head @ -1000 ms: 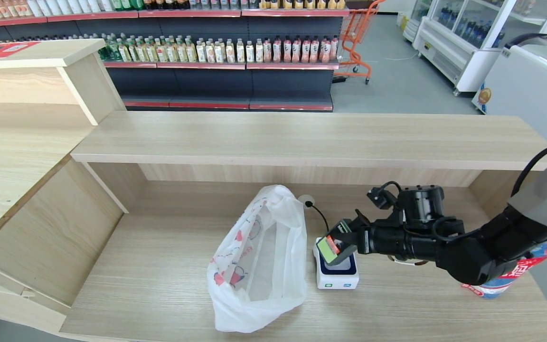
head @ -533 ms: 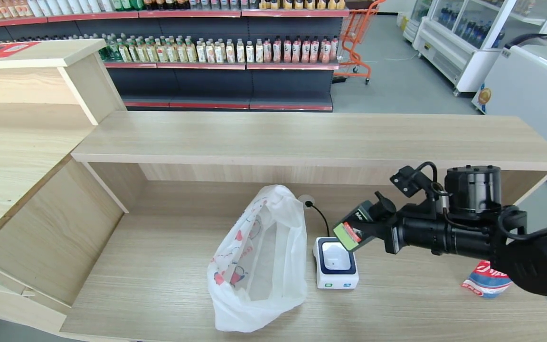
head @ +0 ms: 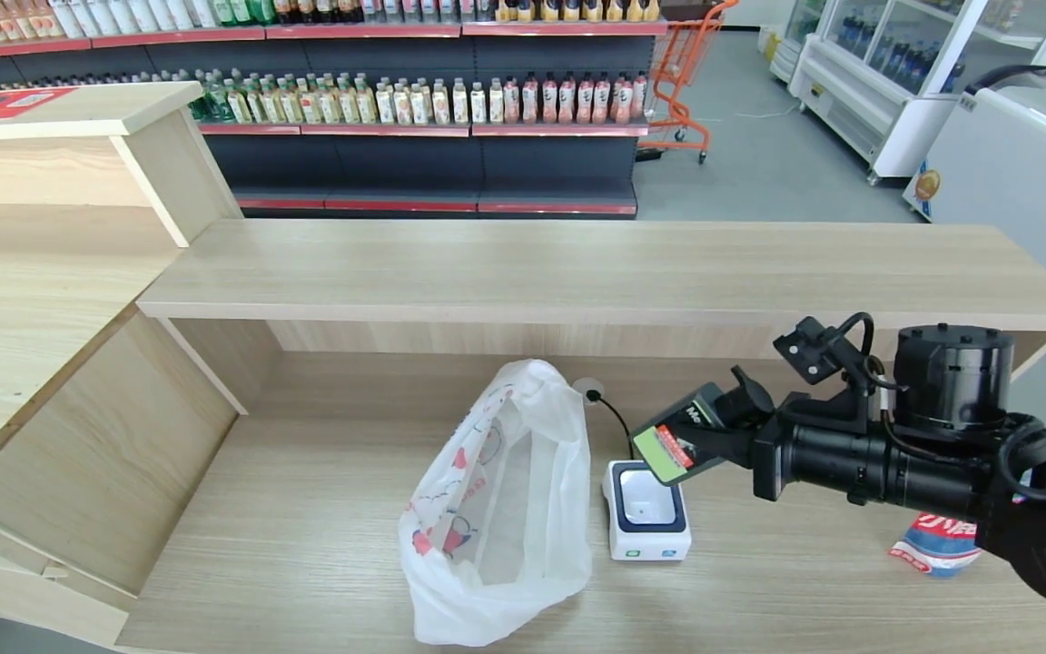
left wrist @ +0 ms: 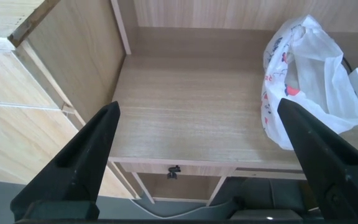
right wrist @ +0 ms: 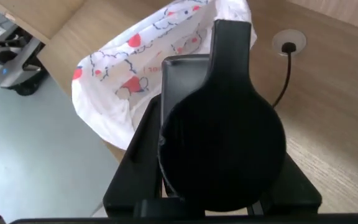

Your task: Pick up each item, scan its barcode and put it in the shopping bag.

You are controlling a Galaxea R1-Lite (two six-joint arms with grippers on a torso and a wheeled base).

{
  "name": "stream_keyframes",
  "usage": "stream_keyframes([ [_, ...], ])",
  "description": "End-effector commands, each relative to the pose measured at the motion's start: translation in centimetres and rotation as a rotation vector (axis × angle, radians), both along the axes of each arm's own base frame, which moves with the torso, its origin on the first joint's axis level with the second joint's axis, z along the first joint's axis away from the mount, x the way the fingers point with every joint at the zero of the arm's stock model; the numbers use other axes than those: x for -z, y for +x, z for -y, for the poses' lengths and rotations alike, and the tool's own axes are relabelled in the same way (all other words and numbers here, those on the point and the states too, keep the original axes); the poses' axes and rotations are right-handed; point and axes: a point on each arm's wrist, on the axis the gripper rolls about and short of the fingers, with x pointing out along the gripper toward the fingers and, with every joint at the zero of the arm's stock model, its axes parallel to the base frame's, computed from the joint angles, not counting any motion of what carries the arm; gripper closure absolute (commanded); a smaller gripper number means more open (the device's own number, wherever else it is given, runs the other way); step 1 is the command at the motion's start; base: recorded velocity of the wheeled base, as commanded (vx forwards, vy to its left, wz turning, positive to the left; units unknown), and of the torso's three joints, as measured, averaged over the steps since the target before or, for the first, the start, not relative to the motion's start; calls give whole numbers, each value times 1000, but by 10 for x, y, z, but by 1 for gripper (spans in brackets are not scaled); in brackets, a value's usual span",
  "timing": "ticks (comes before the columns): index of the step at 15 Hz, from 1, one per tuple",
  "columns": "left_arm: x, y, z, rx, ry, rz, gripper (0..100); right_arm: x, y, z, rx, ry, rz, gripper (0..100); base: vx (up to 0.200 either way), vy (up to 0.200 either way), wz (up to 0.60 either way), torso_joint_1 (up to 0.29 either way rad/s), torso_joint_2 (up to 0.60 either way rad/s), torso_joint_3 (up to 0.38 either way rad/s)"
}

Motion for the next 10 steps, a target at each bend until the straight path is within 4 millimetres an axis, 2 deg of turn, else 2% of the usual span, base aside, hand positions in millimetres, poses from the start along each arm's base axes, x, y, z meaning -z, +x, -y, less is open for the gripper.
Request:
stream_keyframes([
  [1, 0, 0, 0, 0, 0, 0, 0, 1, 1, -5, -17, 2, -5, 100, 0, 200, 0, 17, 2, -7],
  [5, 0, 0, 0, 0, 0, 0, 0, 15, 13, -19, -46, -12, -43, 100, 0, 0, 0, 0, 0, 0],
  [10, 0, 0, 0, 0, 0, 0, 0, 55, 32, -55, -89, -72, -117, 100, 0, 0, 0, 0, 0, 0],
])
